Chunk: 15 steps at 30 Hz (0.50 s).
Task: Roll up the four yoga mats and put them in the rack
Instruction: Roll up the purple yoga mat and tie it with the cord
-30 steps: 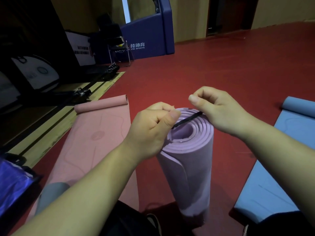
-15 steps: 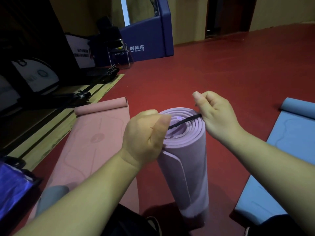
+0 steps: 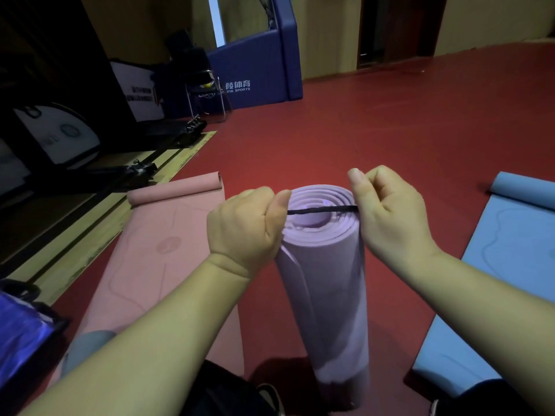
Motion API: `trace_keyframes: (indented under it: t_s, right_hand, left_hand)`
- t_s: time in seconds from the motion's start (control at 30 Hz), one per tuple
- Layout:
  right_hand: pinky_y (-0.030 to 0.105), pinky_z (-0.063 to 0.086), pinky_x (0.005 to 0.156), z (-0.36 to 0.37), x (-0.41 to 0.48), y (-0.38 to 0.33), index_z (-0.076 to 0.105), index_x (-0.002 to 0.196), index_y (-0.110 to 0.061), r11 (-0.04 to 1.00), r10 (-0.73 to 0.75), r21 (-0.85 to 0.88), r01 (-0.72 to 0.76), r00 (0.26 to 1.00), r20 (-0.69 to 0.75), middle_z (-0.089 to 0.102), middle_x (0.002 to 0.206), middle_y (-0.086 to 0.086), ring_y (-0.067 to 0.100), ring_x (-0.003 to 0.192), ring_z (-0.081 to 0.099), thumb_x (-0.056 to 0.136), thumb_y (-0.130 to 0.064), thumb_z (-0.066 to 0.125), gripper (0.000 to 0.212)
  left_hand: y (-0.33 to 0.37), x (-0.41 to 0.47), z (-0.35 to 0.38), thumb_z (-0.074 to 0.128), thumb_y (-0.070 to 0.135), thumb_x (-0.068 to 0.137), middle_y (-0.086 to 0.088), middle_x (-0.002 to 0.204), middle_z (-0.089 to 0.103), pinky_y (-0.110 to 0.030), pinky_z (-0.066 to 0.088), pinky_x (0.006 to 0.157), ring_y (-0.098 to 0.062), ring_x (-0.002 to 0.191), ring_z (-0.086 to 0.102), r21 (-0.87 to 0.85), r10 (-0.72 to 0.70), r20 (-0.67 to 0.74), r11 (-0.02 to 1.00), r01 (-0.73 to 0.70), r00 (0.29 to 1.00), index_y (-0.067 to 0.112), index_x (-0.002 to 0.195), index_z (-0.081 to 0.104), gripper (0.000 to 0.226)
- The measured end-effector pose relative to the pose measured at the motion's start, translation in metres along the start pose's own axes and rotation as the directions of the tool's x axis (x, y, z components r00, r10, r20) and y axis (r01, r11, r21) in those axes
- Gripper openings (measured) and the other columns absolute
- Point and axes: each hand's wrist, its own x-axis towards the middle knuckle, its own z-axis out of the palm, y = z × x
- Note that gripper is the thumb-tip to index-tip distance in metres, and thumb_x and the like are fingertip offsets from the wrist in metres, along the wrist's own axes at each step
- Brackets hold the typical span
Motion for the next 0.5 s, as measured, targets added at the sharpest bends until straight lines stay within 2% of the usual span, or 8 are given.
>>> trace_keyframes:
  t_s: [0.07,0.17,0.27,0.33,0.37,0.43,0.5]
  right_hand:
    - [0.021,0.036,0.057,-0.003,-0.009,-0.001,0.049,0.076,-0.02,0.999,-0.031,-0.027,0.032,0.999,0.033,0.056,0.066,-0.004,0.009,0.061,0.049,0.093,-0.056,0.056,0.04]
    - [0.023,0.036,0.057,-0.003,-0.012,0.001,0.047,0.085,-0.024,0.997,-0.06,-0.051,0.064,0.996,0.069,0.054,0.063,-0.004,0.009,0.064,0.053,0.087,-0.061,0.057,0.038]
    - [0.024,0.035,0.056,-0.001,-0.005,0.006,0.045,0.088,-0.022,0.998,-0.037,-0.041,0.039,0.998,0.043,0.054,0.064,-0.002,0.009,0.066,0.052,0.092,-0.06,0.058,0.041]
    - [0.033,0.035,0.058,-0.002,-0.001,0.009,0.045,0.087,-0.019,0.999,-0.017,-0.035,0.017,1.0,0.015,0.054,0.063,-0.002,0.01,0.066,0.052,0.094,-0.053,0.059,0.038]
    - [0.035,0.034,0.059,-0.004,0.001,0.011,0.045,0.087,-0.019,0.999,-0.008,-0.037,0.008,1.0,0.003,0.053,0.063,-0.001,0.01,0.066,0.051,0.095,-0.049,0.06,0.035]
    - [0.032,0.034,0.058,-0.006,0.003,0.014,0.045,0.085,-0.018,0.999,0.008,-0.047,-0.008,1.0,-0.011,0.052,0.062,-0.001,0.011,0.066,0.05,0.095,-0.046,0.062,0.034]
    - [0.023,0.035,0.057,-0.008,0.003,0.014,0.045,0.084,-0.018,0.998,0.013,-0.056,-0.014,1.0,-0.017,0.052,0.061,-0.002,0.01,0.064,0.05,0.094,-0.045,0.063,0.035]
  left_hand:
    - [-0.001,0.001,0.004,0.017,0.056,0.107,-0.004,0.054,0.044,-0.031,0.021,0.051,-0.035,0.048,0.043,0.015,-0.099,0.007,0.995,0.099,0.995,0.021,0.059,0.036,0.062]
    - [0.004,0.0,0.006,0.024,0.055,0.105,0.007,0.054,0.031,-0.034,0.023,0.052,-0.033,0.052,0.038,-0.096,-0.205,0.081,0.972,0.212,0.975,0.029,0.06,0.022,0.051]
    - [0.007,-0.003,0.002,0.034,0.056,0.096,0.006,0.058,0.033,-0.041,0.031,0.053,-0.025,0.059,0.035,-0.224,-0.133,0.238,0.956,0.188,0.962,0.024,0.062,0.032,0.047]
    - [0.004,-0.005,-0.003,0.054,0.067,0.081,0.005,0.07,0.041,-0.042,0.036,0.059,-0.021,0.067,0.039,-0.301,-0.039,0.389,0.939,0.167,0.92,0.016,0.074,0.041,0.053]
    - [0.003,-0.006,-0.004,0.065,0.07,0.071,0.005,0.078,0.043,-0.038,0.037,0.063,-0.02,0.073,0.04,-0.318,0.007,0.445,0.936,0.15,0.895,0.016,0.08,0.042,0.06]
    - [0.002,-0.009,-0.003,0.079,0.07,0.055,0.007,0.088,0.043,-0.033,0.037,0.069,-0.018,0.081,0.04,-0.302,0.034,0.495,0.944,0.135,0.868,0.019,0.088,0.041,0.072]
    - [0.004,-0.012,0.0,0.085,0.065,0.049,0.01,0.086,0.043,-0.032,0.036,0.067,-0.016,0.079,0.04,-0.276,-0.024,0.46,0.946,0.168,0.888,0.019,0.088,0.042,0.074]
